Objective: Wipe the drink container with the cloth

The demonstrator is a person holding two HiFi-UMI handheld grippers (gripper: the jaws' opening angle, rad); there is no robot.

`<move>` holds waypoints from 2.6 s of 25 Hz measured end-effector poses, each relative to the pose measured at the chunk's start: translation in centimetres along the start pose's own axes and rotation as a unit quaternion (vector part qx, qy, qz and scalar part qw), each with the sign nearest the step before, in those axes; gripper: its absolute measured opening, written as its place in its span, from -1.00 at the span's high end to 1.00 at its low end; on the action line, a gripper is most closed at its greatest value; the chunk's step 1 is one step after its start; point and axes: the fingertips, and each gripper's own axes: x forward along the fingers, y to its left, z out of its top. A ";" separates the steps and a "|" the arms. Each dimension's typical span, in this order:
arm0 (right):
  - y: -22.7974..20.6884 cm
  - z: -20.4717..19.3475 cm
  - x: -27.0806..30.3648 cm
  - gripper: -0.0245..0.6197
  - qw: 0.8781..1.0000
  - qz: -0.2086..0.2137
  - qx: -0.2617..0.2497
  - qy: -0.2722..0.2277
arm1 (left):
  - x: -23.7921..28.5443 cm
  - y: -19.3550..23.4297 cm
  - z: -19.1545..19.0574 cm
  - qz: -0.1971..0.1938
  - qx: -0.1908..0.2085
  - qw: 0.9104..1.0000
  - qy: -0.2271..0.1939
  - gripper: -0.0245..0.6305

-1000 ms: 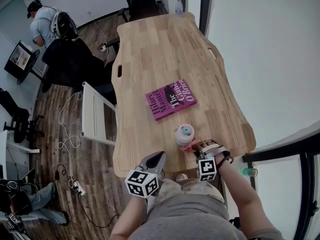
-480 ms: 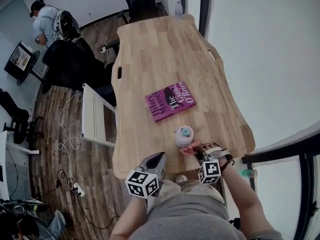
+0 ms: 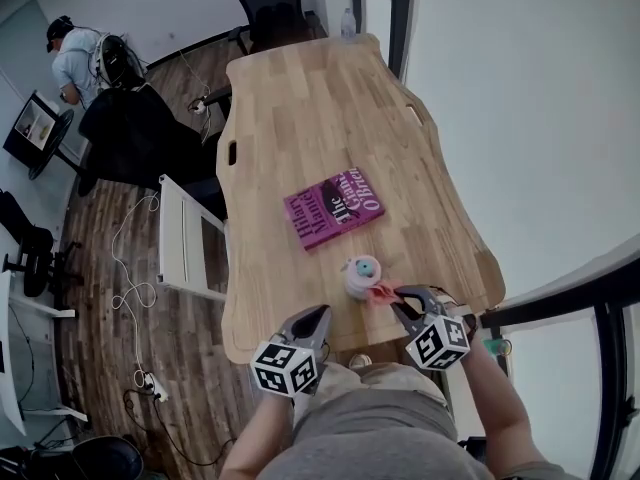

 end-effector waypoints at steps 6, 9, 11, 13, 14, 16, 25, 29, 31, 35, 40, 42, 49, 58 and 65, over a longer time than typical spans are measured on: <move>-2.0 1.6 -2.6 0.81 0.992 0.008 0.112 -0.059 | 0.1 0.1 0.3 -0.002 0.003 1.000 -0.003 0.92; -3.7 2.2 -3.8 0.81 0.979 0.007 0.185 -0.089 | 0.1 0.2 0.5 -0.002 0.003 1.000 -0.005 0.92; -4.9 2.5 -4.4 0.81 0.964 0.012 0.241 -0.115 | 0.1 0.1 0.7 -0.002 0.002 1.000 -0.006 0.92; -6.1 2.9 -4.7 0.81 0.944 0.023 0.297 -0.142 | 0.1 0.1 0.7 -0.003 0.003 1.000 -0.006 0.92; -6.5 3.1 -4.7 0.81 0.934 0.033 0.322 -0.153 | 0.1 0.1 0.6 -0.003 0.003 1.000 -0.006 0.92; -7.0 3.5 -4.4 0.81 0.913 0.060 0.367 -0.168 | 0.0 0.1 0.5 -0.002 0.004 1.000 -0.004 0.92; -6.0 2.5 -1.7 0.81 0.824 0.217 0.510 -0.117 | 0.2 0.0 0.8 0.001 0.006 1.000 -0.005 0.92; -6.2 2.4 -1.0 0.81 0.800 0.257 0.532 -0.104 | 0.1 0.3 0.8 0.003 0.006 1.000 -0.003 0.92; -6.0 2.3 -0.5 0.81 0.797 0.272 0.531 -0.094 | 0.2 0.4 0.8 0.005 0.005 1.000 -0.002 0.92; -5.9 1.9 0.8 0.81 0.804 0.278 0.520 -0.071 | 0.4 0.8 0.8 0.009 0.002 1.000 -0.003 0.92; -6.1 1.6 2.3 0.81 0.812 0.278 0.511 -0.049 | 0.4 1.4 1.1 0.016 -0.003 1.000 -0.002 0.92; -6.2 1.5 2.8 0.81 0.813 0.278 0.510 -0.044 | 0.5 1.5 1.0 0.017 -0.005 1.000 0.000 0.92; -6.0 0.0 4.5 0.81 0.824 0.275 0.495 -0.012 | 1.2 1.8 0.7 0.019 -0.008 1.000 0.004 0.92; -4.8 -2.0 6.8 0.81 0.827 0.280 0.486 0.037 | 1.6 2.6 0.8 0.027 -0.016 0.999 0.005 0.92; -3.8 -3.9 8.8 0.81 0.828 0.277 0.482 0.070 | 2.0 2.7 0.6 0.031 -0.023 0.999 0.005 0.92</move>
